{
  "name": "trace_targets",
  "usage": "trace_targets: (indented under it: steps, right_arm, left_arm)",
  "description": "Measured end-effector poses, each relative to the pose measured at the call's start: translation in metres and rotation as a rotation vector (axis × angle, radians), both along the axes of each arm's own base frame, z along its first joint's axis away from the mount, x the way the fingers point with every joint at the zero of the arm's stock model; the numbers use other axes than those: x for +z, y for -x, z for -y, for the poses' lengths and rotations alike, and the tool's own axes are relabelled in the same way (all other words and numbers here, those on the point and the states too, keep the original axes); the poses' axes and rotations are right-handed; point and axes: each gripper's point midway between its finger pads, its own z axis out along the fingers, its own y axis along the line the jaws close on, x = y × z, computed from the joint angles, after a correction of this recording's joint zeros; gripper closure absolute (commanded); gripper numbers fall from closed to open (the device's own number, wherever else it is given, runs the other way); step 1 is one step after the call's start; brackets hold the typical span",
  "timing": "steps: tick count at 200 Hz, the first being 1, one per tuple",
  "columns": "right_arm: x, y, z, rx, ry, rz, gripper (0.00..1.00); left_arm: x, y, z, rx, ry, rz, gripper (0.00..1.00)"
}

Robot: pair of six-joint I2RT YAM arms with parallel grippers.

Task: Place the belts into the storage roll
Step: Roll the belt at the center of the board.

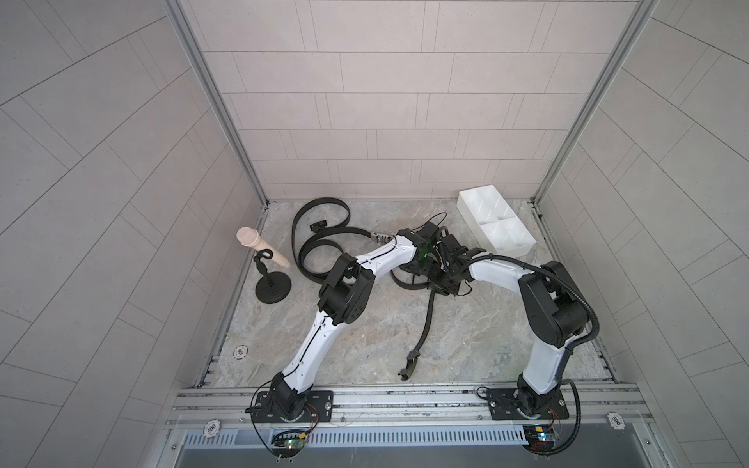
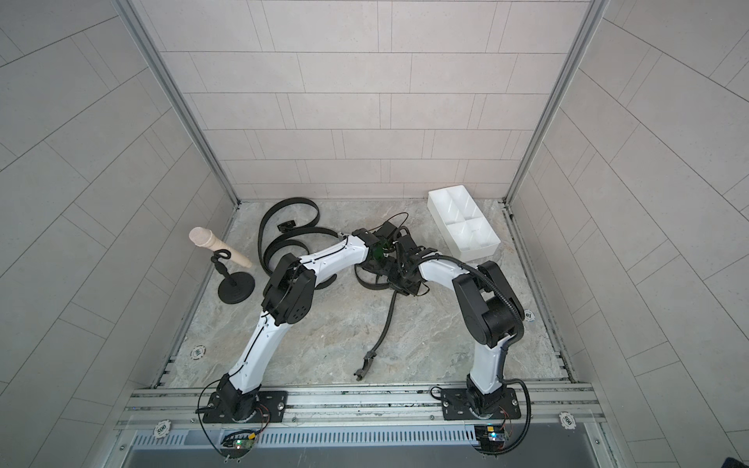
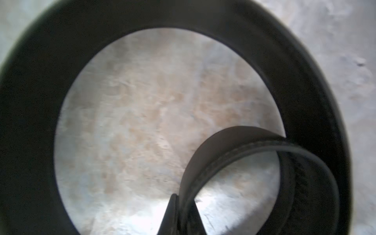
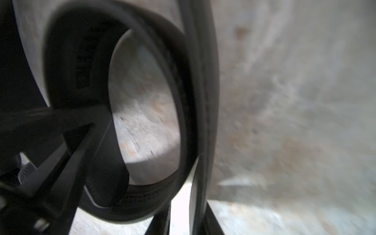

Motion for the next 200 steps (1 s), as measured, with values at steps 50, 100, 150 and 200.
trace_targets:
  steps: [50,100,150,200]
  right_arm:
    - [0.043,0.016,0.025,0.072,0.085,0.080,0.41]
    - [0.057,0.010,0.062,0.104,0.194,0.095,0.39]
    - [0.048,-0.019,0.073,0.133,0.243,0.093,0.38]
    - [0.027,-0.041,0.056,0.219,0.248,0.075,0.37]
  left_arm:
    - [-0.001,0.019,0.003,-0.049,0.009,-0.020,0.40]
    - [0.058,0.021,0.004,-0.047,0.087,0.079,0.17]
    - [0.122,0.043,-0.024,-0.003,0.194,0.199,0.15]
    - [0.065,0.129,-0.039,-0.076,0.148,0.047,0.15]
